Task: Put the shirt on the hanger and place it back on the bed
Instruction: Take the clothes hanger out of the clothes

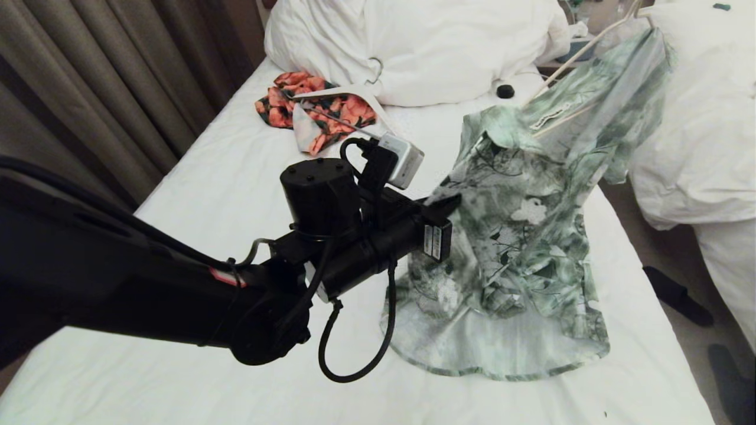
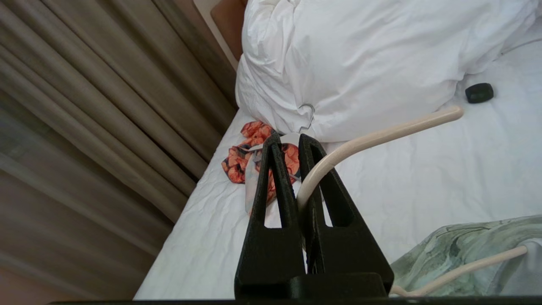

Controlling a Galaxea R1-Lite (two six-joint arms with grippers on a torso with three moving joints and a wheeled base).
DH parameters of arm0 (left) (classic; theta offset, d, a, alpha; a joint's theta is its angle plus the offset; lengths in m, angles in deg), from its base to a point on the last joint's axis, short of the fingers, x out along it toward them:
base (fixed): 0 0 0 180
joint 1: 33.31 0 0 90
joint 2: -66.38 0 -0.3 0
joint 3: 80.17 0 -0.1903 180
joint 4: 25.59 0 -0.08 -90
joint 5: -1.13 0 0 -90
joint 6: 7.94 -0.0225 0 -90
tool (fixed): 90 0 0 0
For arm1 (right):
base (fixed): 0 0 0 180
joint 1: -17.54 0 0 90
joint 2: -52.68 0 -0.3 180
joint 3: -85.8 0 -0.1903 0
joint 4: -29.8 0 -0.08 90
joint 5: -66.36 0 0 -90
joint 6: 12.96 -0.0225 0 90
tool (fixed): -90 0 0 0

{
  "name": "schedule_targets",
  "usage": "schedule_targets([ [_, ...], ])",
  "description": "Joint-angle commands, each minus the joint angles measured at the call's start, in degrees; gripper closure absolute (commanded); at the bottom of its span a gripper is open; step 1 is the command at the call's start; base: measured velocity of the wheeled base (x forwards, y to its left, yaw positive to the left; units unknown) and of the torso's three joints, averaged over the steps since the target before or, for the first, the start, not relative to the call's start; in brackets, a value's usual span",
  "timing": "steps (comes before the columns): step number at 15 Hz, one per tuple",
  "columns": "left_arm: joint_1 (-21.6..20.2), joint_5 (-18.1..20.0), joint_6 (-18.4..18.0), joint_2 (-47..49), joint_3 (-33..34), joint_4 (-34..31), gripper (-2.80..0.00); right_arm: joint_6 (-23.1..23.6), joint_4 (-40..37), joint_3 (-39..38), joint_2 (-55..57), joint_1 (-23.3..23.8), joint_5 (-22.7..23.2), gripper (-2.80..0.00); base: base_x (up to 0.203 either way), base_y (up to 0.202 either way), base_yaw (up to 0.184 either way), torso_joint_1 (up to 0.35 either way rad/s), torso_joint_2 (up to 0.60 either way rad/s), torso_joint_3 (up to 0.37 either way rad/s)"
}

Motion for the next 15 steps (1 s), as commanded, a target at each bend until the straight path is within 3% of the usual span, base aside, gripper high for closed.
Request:
schedule_targets([
  [1,0.0,0.0,0.1,-0.3,-0.5,0.3,0.00,-0.1,0.0,0.0,-0.1,0.0,0.0,0.00,0.000,0.000,0.000,0.000,0.00,0.000],
  [5,-0.2,-0.2,0.1,-1.7,0.1,0.4,0.00,-0.1,0.0,0.0,-0.2,0.0,-0.2,0.00,0.000,0.000,0.000,0.000,0.00,0.000],
  [9,-1.2,-2.1,0.5,-7.0,6.7,0.9,0.00,-0.1,-0.1,-0.1,-0.3,0.6,-0.6,0.00,0.000,0.000,0.000,0.000,0.00,0.000],
  [15,-2.5,-5.2,4.1,-19.3,30.6,9.2,0.00,2.2,0.0,0.0,-0.2,-0.8,-1.4,0.00,0.000,0.000,0.000,0.000,0.00,0.000],
])
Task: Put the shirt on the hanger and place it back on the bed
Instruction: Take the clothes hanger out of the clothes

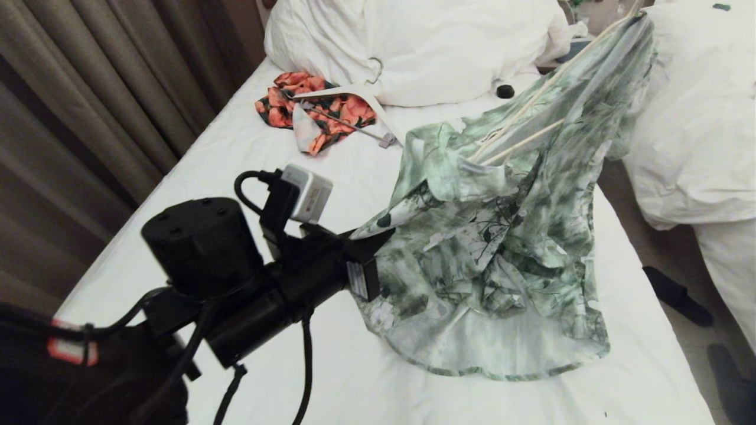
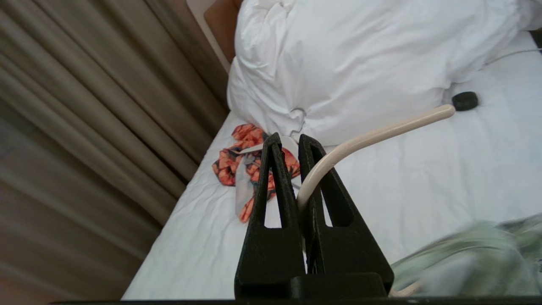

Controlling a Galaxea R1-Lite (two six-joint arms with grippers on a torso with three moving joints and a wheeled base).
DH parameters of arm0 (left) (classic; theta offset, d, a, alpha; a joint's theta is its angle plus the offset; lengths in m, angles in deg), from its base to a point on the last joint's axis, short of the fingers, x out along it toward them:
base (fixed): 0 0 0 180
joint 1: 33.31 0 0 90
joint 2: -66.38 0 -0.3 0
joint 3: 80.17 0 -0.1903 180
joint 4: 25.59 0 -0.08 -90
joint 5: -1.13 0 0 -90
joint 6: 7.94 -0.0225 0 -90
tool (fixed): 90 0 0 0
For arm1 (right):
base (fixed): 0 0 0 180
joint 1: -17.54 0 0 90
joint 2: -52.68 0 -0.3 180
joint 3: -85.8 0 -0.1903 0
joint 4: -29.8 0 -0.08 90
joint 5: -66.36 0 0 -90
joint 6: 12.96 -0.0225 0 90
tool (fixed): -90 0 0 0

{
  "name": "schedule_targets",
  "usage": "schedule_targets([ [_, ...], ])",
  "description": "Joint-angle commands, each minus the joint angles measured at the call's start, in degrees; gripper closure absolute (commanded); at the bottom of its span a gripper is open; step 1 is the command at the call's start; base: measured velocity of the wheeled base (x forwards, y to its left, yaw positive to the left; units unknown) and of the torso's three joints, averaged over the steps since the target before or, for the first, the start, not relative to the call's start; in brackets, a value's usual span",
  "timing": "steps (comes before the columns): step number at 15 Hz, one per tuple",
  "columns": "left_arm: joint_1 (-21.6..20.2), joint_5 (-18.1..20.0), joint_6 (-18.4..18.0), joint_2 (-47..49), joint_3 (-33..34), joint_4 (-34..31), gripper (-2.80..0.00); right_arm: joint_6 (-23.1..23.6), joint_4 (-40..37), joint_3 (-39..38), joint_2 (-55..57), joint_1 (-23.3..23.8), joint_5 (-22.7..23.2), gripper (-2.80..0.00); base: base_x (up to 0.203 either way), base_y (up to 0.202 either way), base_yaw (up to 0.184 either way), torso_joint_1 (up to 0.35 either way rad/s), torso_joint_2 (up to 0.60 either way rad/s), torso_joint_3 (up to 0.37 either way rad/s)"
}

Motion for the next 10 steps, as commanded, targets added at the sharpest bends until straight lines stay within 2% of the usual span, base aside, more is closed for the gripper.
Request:
schedule_targets([
  [1,0.6,-0.2,0.2,-4.7,8.2,3.3,0.00,0.1,0.1,0.0,0.1,-1.2,-0.1,0.00,0.000,0.000,0.000,0.000,0.00,0.000],
  [2,1.7,-0.3,0.3,-4.3,10.7,5.0,0.00,0.1,0.1,0.0,0.1,-1.5,-0.1,0.00,0.000,0.000,0.000,0.000,0.00,0.000],
  [5,4.7,-0.5,0.2,-1.4,12.5,9.4,0.00,1.0,0.0,0.0,0.4,-2.0,-1.2,0.00,0.000,0.000,0.000,0.000,0.00,0.000],
  [10,12.5,-1.0,-1.9,4.3,13.2,10.0,0.00,1.0,0.2,0.0,0.8,-4.0,-1.3,0.00,0.000,0.000,0.000,0.000,0.00,0.000],
])
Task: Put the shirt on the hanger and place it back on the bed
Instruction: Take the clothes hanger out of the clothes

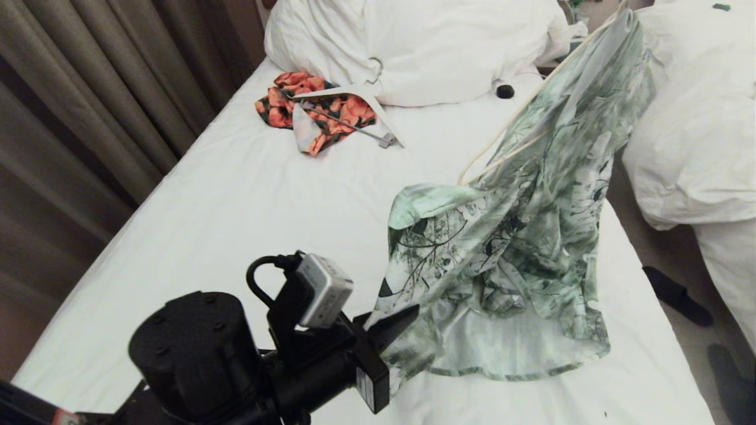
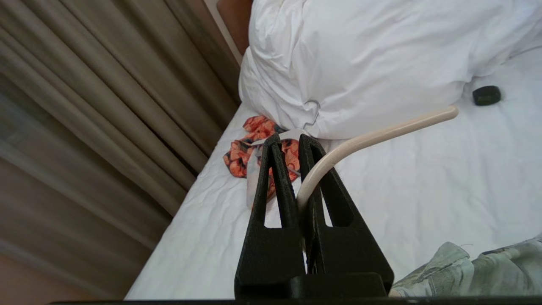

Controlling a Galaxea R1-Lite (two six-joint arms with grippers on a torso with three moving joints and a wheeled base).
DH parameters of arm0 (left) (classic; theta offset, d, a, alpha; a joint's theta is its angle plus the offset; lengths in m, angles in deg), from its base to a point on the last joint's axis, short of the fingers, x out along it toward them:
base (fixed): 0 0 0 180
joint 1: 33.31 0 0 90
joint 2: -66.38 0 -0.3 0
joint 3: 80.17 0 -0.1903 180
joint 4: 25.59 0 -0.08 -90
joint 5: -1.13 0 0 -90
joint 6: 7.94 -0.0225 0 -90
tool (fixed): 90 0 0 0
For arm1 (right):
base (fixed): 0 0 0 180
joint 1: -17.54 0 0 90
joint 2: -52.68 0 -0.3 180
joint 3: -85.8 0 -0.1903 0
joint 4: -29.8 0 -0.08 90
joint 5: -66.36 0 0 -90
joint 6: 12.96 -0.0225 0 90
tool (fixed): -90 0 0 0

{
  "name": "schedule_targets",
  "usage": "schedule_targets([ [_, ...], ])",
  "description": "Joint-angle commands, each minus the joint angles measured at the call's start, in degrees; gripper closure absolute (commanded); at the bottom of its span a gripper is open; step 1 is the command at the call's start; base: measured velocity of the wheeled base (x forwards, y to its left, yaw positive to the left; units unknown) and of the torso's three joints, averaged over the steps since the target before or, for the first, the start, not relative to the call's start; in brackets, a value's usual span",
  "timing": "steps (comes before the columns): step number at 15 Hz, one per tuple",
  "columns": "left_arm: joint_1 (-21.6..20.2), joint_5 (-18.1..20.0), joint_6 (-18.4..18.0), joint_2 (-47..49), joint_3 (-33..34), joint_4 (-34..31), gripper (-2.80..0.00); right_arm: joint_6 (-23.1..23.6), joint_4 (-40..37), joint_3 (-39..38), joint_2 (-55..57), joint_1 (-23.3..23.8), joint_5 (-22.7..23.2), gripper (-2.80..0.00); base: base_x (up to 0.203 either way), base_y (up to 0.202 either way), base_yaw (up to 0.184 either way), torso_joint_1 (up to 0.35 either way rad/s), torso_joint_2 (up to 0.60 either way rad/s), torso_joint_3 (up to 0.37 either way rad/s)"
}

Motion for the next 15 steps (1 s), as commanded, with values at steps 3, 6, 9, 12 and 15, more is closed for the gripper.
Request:
schedule_targets([
  [3,6.5,-5.5,-0.7,8.4,-0.1,1.0,0.00,-0.4,2.0,-0.1,0.6,-0.6,-1.1,0.00,0.000,0.000,0.000,0.000,0.00,0.000],
  [6,7.0,-6.8,-1.8,11.4,-7.1,1.3,0.00,-0.6,2.0,-0.5,0.6,-2.5,-1.2,0.00,0.000,0.000,0.000,0.000,0.00,0.000],
  [9,7.1,-6.9,-2.7,11.7,-15.3,-3.8,0.00,-1.0,2.1,-1.0,0.6,-4.7,-2.8,0.00,0.000,0.000,0.000,0.000,0.00,0.000],
  [12,7.5,-6.8,-2.8,11.7,-21.1,-10.8,0.00,-4.5,2.2,-1.9,1.2,-5.9,-2.9,0.00,0.000,0.000,0.000,0.000,0.00,0.000],
  [15,7.1,-6.8,-2.8,11.2,-24.5,-11.6,0.00,-5.9,2.4,-1.9,2.7,-8.0,-2.9,0.00,0.000,0.000,0.000,0.000,0.00,0.000],
])
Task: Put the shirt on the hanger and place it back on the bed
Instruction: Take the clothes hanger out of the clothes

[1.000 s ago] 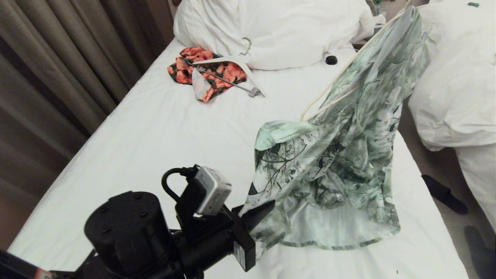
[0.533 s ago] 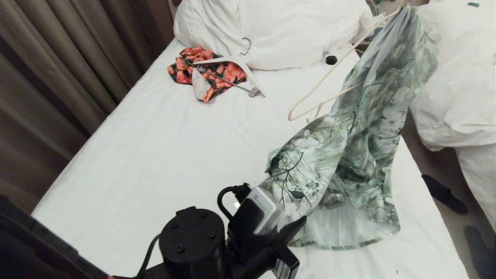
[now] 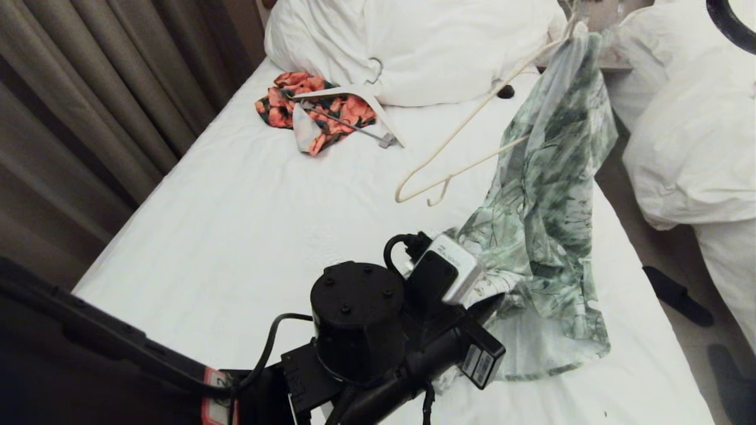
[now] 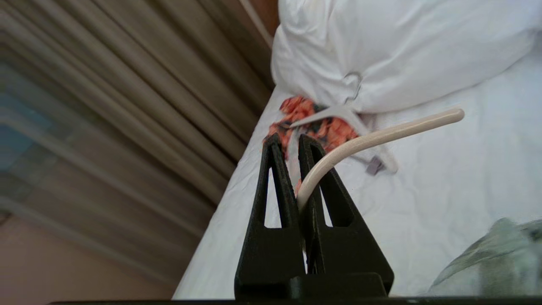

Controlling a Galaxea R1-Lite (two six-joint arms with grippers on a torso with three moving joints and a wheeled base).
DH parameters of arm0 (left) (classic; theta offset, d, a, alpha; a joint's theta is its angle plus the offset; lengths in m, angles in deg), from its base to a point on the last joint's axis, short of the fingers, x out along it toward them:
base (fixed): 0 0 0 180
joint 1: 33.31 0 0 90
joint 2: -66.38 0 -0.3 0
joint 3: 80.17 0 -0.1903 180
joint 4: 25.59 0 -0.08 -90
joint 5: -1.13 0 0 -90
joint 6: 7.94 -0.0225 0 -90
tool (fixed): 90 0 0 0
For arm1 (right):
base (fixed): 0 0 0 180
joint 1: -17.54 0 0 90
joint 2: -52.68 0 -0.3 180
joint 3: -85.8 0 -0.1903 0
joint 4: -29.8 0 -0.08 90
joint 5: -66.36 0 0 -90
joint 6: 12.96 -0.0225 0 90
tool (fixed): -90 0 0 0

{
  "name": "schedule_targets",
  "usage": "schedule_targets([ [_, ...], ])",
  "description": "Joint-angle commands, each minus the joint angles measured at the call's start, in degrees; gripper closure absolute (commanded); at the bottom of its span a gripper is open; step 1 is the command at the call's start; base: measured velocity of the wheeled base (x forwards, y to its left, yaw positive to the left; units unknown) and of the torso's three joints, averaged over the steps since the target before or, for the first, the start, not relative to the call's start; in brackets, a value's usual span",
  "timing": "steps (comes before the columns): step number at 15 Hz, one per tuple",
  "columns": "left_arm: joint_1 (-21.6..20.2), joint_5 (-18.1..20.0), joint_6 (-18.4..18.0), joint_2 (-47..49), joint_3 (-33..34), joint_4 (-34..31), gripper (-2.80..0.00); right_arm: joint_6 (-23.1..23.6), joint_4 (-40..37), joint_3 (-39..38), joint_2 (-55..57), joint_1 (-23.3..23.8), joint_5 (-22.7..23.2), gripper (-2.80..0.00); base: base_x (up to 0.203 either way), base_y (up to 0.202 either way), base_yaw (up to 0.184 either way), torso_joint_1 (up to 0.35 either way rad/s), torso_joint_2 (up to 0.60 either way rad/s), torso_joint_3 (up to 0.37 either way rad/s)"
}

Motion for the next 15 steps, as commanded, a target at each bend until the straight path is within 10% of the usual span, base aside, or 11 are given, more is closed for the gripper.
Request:
schedule_targets([
  [1,-0.3,-0.1,0.0,-1.2,-2.4,-0.5,0.00,-0.9,0.1,0.0,1.0,-1.4,-0.1,0.00,0.000,0.000,0.000,0.000,0.00,0.000],
  [8,-4.1,0.0,2.1,-6.5,-1.2,-3.2,0.00,-10.5,-0.5,1.1,-0.7,-4.5,-0.9,0.00,0.000,0.000,0.000,0.000,0.00,0.000],
  [15,-11.5,1.0,2.3,-6.3,1.5,-3.1,0.00,-9.5,-0.7,0.0,-5.7,-1.3,-3.3,0.00,0.000,0.000,0.000,0.000,0.00,0.000],
])
